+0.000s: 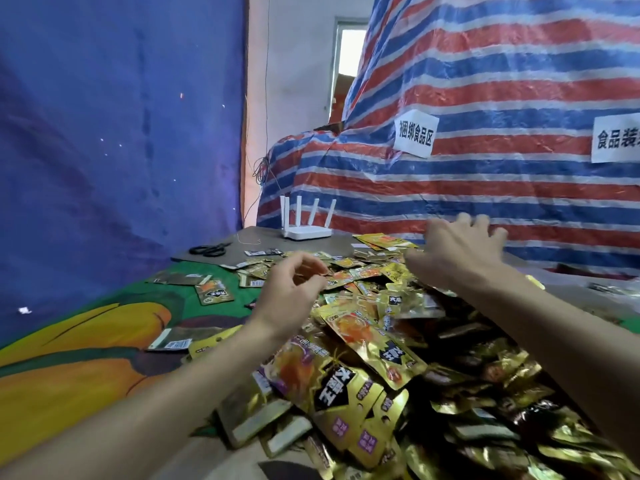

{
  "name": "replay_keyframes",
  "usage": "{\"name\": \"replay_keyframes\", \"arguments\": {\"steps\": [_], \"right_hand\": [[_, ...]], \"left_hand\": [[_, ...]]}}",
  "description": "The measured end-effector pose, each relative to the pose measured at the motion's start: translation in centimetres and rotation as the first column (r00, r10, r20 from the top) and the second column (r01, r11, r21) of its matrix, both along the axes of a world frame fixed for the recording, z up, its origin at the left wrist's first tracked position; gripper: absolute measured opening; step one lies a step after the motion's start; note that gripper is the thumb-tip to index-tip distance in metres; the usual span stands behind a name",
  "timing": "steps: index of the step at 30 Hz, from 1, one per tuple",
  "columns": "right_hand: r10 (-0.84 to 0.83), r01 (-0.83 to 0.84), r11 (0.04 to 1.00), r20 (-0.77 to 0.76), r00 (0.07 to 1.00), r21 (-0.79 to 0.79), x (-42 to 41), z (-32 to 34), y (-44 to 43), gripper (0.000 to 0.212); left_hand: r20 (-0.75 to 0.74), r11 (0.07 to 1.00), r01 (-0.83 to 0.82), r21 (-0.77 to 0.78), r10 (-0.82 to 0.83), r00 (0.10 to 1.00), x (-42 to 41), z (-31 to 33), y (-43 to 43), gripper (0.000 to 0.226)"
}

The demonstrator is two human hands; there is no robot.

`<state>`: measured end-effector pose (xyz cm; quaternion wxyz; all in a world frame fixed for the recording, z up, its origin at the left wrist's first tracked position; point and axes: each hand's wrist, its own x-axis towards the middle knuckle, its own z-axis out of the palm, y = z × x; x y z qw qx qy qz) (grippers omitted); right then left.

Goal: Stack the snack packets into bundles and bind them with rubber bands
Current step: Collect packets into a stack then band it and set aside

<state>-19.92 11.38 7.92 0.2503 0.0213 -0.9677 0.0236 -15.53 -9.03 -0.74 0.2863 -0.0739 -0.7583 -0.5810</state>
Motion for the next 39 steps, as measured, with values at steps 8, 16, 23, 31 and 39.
{"name": "replay_keyframes", "arguments": {"steps": [8, 16, 23, 31, 39], "right_hand": [[0.415, -0.460, 0.887, 0.375, 0.829, 0.035, -9.5, -0.9, -8.4, 0.045], [0.246, -0.450, 0.857, 0.567, 0.786, 0.252, -19.6, -5.2, -12.5, 0.075], [0.195, -0.438, 0.858, 0.621, 0.760, 0.268, -22.5, -8.0, -13.5, 0.089], [0.304, -0.477, 0.779, 0.421, 0.854, 0.406, -21.8, -9.5, -13.6, 0.030], [0.457, -0.465, 0.885, 0.192, 0.868, -0.005, -17.7, -3.6, -12.7, 0.016]], "left_hand": [[0.087, 0.616, -0.185, -0.765, 0.384, 0.919, -10.9, 2.3, -8.6, 0.024], [0.079, 0.144, 0.008, -0.990, 0.495, 0.866, -20.8, 0.9, -10.2, 0.074], [0.118, 0.200, 0.017, -0.980, 0.505, 0.855, -26.0, -1.5, -8.7, 0.075], [-0.057, 0.313, -0.225, -0.923, 0.466, 0.883, -25.6, -3.3, -8.5, 0.024], [-0.099, 0.658, -0.371, -0.655, 0.412, 0.906, -18.9, 2.2, -10.0, 0.026]]}}
